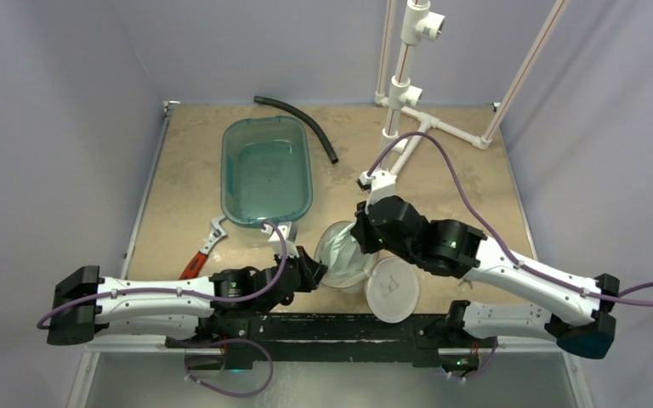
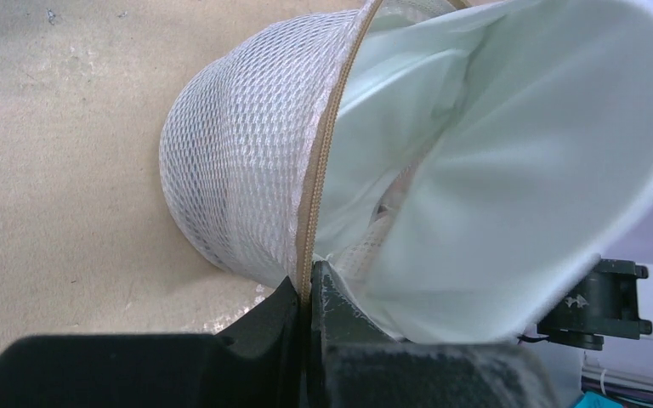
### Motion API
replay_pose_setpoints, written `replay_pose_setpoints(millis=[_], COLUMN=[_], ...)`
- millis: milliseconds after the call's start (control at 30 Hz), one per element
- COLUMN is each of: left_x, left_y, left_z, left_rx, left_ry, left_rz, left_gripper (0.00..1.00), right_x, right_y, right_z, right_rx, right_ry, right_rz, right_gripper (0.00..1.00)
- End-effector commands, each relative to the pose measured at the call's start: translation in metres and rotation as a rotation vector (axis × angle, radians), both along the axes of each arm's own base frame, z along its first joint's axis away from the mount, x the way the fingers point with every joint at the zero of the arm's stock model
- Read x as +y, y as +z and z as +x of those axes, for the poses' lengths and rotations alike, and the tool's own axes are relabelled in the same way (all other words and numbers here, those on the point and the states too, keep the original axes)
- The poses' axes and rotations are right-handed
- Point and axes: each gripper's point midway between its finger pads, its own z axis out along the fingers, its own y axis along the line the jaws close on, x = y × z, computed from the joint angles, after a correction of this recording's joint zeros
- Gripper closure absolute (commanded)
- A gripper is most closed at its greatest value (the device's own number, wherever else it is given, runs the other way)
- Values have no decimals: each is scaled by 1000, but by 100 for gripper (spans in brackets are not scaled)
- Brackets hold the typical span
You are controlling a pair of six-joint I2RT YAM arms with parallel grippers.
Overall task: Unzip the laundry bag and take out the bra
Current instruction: Pick up the bra from the laundry bag.
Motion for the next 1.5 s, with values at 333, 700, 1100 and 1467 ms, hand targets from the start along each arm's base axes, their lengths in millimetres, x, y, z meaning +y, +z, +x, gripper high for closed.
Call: replay_pose_setpoints(millis=[333, 700, 1100, 1467], left_x=[-8, 8, 64, -16], left_y=[28, 94, 191, 239], left_z=[-6, -9, 1, -11], left_rx=[-20, -137, -391, -589], left_ry=[-63, -128, -70, -313], left_rz=[-65, -75, -182, -165], left_gripper=[62, 43, 24, 8], right_x=[-18, -25, -18, -5], right_y=[114, 149, 152, 165], right_z=[9, 9, 6, -2], right_rx=[-173, -227, -221, -204], right_ry=[-39, -45, -18, 32], right_rz=[149, 212, 247, 327], right_gripper=[100, 100, 100, 100])
